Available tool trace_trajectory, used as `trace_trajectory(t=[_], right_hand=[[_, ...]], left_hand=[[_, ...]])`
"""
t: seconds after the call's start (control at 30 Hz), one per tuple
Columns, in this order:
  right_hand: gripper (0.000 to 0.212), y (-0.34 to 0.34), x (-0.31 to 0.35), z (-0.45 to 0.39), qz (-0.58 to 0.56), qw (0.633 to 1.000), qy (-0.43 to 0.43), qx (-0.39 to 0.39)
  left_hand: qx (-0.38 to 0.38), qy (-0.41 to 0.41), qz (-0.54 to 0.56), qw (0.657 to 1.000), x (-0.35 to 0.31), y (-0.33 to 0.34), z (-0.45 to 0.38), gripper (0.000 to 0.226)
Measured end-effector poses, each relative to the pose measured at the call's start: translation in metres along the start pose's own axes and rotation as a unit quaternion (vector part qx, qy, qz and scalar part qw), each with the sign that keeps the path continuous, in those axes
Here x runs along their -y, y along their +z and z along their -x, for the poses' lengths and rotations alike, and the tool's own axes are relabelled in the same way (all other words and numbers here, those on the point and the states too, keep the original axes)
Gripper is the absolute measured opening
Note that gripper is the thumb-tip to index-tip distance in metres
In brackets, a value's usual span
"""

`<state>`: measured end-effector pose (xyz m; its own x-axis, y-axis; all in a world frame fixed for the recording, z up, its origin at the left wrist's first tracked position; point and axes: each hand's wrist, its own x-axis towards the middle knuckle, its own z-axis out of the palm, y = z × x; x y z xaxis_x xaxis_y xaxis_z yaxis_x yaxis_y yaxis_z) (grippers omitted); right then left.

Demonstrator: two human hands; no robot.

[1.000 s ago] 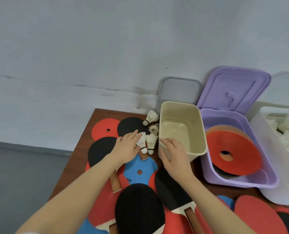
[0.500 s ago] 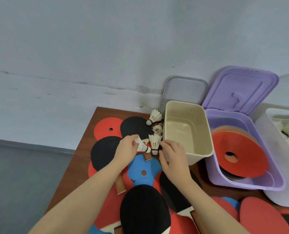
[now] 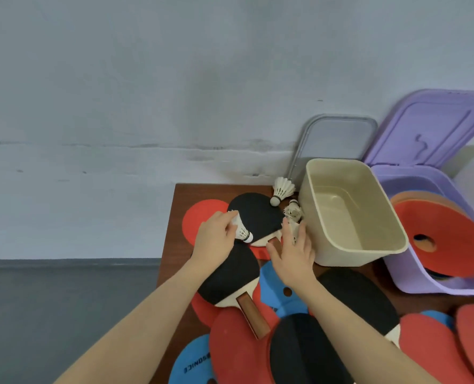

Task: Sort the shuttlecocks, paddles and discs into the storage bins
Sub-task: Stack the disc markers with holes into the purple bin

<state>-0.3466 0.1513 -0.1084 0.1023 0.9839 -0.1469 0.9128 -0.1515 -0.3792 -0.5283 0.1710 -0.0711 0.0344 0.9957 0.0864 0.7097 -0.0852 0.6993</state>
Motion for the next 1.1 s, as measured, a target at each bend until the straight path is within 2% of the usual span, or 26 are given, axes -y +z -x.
trace_trajectory(t=[0.07,0.2,0.33,0.4,0.53,0.63,0.93,1.1], right_hand=[[0.071,0.008,0.003,-0.002,-0.005,1.0,-0.006,-0.012],[0.072,0.017,0.007,-0.007,-0.042,0.995,-0.034,-0.086],[0.068,0.027,0.005,-0.015,-0.035,0.992,0.019,-0.122],[0.061,0.029,0.001,-0.018,-0.027,0.989,0.017,-0.141],[0.049,0.031,-0.004,-0.012,-0.094,0.986,-0.032,-0.137],[0.045,0.029,-0.007,-0.01,-0.081,0.983,-0.035,-0.16],[0.049,0.011,0.002,-0.011,-0.102,0.973,-0.119,-0.167],[0.053,-0.019,0.01,0.012,-0.14,0.96,-0.142,-0.197]], left_hand=[[0.014,0.019,-0.011,1.0,0.003,-0.001,-0.002,0.036],[0.011,0.029,-0.021,0.999,0.01,-0.005,-0.005,0.037],[0.011,-0.017,0.017,1.0,0.019,-0.004,-0.006,0.036],[0.015,-0.043,0.042,0.998,0.023,0.0,-0.002,0.036],[0.012,-0.069,0.05,0.996,0.03,0.007,0.004,0.037],[0.001,-0.094,0.063,0.994,0.034,0.008,0.006,0.04],[-0.05,-0.092,0.113,0.988,0.02,-0.005,0.012,0.042],[-0.052,-0.052,0.127,0.989,-0.004,-0.019,0.009,0.039]])
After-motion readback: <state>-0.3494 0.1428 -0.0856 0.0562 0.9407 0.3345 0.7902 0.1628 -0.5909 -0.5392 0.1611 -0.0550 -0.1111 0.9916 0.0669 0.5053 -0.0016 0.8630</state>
